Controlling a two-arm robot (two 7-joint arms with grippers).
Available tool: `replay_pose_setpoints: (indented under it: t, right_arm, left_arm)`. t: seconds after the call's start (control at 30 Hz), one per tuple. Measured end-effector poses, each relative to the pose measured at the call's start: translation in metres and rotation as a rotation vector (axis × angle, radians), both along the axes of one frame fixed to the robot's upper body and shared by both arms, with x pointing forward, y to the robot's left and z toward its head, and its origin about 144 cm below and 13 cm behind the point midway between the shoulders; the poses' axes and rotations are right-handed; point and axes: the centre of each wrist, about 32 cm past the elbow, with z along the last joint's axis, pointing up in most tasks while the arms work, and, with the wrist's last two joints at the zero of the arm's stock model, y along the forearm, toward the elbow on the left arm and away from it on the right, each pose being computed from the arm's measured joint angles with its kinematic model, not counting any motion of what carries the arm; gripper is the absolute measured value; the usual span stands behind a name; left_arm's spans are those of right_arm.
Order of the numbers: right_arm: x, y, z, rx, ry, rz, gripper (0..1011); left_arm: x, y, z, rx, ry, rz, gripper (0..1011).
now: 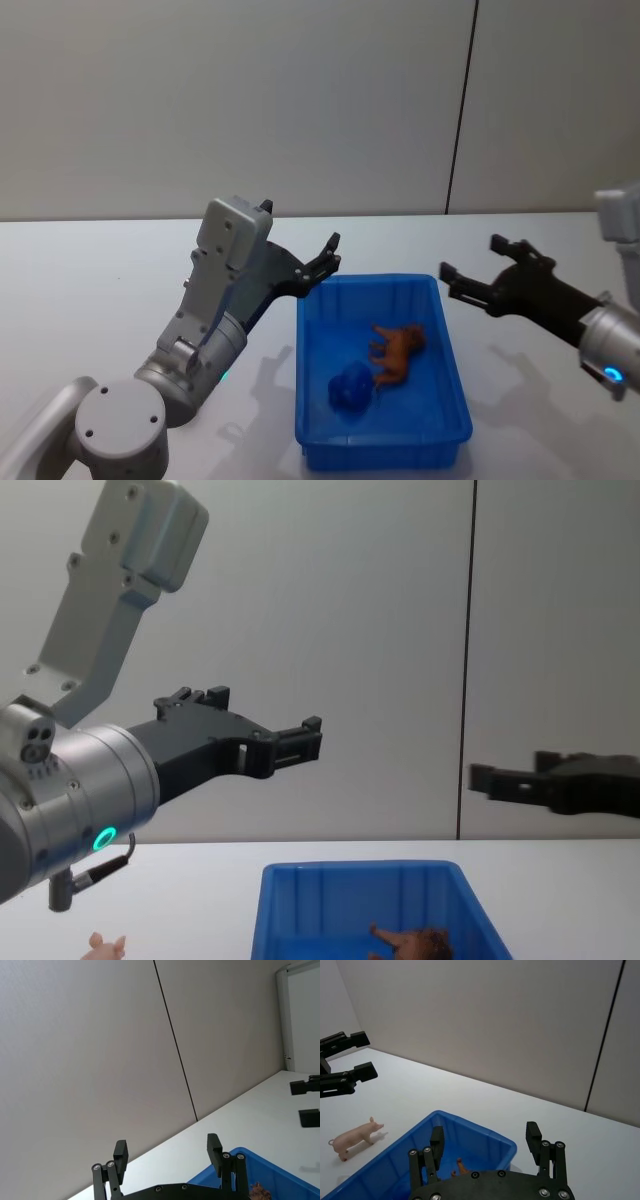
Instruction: Pick up the two dolls from the table and place them into the box.
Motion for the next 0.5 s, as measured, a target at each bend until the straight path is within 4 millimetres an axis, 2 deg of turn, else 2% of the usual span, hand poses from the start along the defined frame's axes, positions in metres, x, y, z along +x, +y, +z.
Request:
replay_pose_setpoints:
  t: [0.23, 0.5]
  right_arm:
    - [-0.008, -0.018, 0.001, -0.009, -0.005, -0.022, 1001]
    - [-0.013, -0.029, 0.003, -0.015, -0.009, -0.034, 1001]
  left_arm:
    - [0.0, 0.0, 0.0, 0.0, 0.0, 0.0, 1001]
    - [0.0, 0.0, 0.0, 0.001, 0.001, 0.0, 1001]
